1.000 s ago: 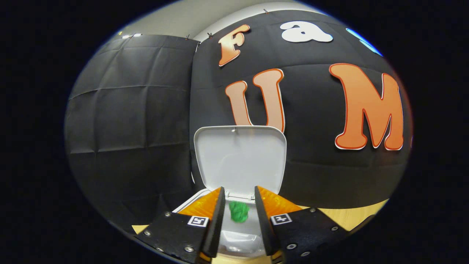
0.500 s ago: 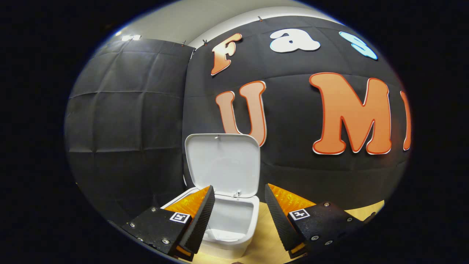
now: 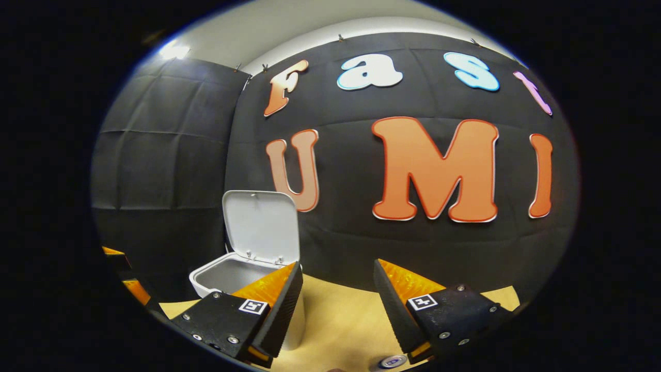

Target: Press the lid of the desktop garbage bin to open it, pick up the crumpled paper on the desktop and throw it into the bin, then pick up the pop can on the desktop and drop it into the bin, and finally close the garbage bin lid.

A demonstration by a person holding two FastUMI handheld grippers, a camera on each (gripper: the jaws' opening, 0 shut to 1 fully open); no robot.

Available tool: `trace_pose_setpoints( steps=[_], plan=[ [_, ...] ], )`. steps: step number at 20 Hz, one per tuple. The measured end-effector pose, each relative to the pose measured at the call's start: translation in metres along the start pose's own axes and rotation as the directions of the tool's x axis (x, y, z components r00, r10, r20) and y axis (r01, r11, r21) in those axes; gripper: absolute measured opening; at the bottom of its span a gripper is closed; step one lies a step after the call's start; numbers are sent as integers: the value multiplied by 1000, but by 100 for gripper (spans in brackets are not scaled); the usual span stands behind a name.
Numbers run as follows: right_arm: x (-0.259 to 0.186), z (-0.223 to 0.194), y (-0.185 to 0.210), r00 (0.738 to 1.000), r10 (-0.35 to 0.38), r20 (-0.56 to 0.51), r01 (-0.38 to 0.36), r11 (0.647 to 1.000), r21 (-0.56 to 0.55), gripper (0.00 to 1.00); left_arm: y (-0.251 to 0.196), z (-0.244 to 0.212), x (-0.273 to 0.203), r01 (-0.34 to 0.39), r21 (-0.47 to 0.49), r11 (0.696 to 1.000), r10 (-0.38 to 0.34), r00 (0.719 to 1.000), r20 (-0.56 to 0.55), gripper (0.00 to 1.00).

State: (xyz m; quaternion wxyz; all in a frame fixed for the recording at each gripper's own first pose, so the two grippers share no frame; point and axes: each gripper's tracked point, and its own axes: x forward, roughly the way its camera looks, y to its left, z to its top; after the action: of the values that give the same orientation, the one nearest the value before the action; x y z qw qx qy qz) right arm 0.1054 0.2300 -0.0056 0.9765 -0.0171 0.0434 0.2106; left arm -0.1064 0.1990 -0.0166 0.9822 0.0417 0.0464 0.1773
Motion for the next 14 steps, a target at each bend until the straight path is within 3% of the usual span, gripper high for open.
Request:
trace_pose_setpoints(
  steps=[5, 6, 7, 14],
  plan=[
    [-43, -12, -57, 994, -109, -24, 109, 994, 7, 86, -47, -5, 20, 108, -17, 994, -108, 994, -7, 89],
    [-52, -15, -68, 990, -137, -28, 137, 991, -2, 96, -58, -5, 25, 137, -20, 990, -137, 991, -8, 89],
    [-59, -18, -81, 986, -164, -30, 164, 986, -12, 87, -70, -5, 28, 163, -22, 986, -163, 987, -8, 89],
    [-114, -41, -169, 931, -356, -77, 356, 934, -8, 89, -152, -24, 46, 344, -43, 938, -346, 937, -44, 90]
  ],
)
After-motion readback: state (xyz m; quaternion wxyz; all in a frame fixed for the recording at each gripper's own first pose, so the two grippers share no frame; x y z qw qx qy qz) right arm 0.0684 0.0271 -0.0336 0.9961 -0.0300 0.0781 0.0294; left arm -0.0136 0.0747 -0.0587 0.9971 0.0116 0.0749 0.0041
